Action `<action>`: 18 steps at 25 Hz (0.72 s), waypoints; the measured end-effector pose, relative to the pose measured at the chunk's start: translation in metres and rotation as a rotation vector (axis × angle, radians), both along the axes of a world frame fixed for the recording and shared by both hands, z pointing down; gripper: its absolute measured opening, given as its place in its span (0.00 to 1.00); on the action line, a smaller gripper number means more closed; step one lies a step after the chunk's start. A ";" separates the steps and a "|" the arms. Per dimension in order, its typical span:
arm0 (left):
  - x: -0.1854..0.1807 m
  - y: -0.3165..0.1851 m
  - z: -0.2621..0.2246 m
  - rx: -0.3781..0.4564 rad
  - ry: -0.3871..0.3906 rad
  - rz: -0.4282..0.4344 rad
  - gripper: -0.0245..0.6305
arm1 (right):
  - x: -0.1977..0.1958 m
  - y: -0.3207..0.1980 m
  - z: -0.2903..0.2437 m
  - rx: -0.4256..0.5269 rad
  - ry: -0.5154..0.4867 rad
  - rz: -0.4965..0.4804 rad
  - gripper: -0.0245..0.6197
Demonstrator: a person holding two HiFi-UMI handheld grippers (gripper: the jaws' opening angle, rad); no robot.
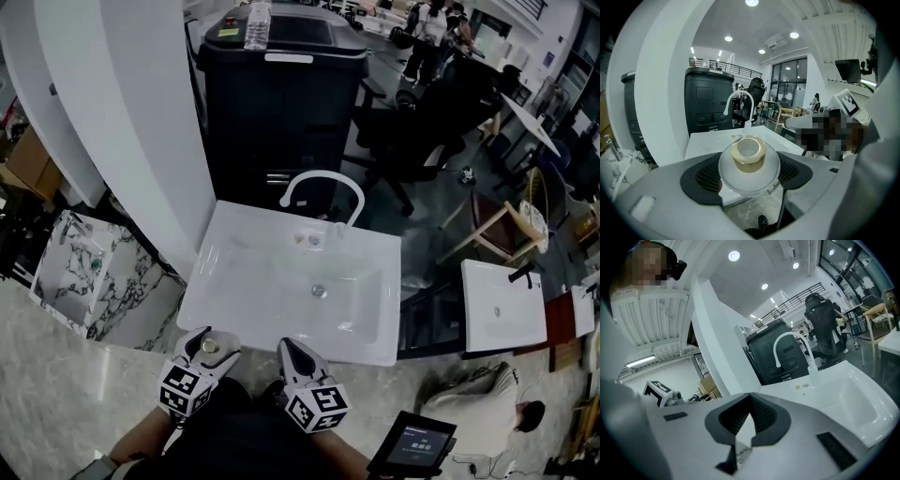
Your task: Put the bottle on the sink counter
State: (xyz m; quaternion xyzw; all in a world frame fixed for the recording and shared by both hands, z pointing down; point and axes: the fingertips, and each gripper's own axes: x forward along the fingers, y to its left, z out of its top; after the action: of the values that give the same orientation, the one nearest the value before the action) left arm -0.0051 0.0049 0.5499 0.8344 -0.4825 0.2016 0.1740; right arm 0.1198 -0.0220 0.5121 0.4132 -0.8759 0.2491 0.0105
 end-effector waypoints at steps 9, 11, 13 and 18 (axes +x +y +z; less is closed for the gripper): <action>-0.021 -0.038 0.016 -0.031 -0.035 -0.031 0.56 | -0.008 -0.030 0.020 -0.064 -0.006 -0.002 0.03; -0.027 -0.052 0.020 -0.036 -0.036 -0.031 0.56 | -0.009 -0.042 0.021 -0.069 -0.002 0.013 0.03; -0.033 -0.068 0.020 -0.033 -0.036 -0.029 0.56 | -0.011 -0.054 0.021 -0.071 0.006 0.026 0.03; -0.051 -0.112 0.018 -0.022 -0.043 -0.015 0.56 | -0.025 -0.086 0.020 -0.073 0.019 0.042 0.03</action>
State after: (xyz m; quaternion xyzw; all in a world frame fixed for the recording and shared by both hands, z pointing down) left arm -0.0561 -0.1072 0.5681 0.8244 -0.4901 0.2235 0.1742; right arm 0.0945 -0.1084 0.5321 0.4331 -0.8572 0.2771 0.0285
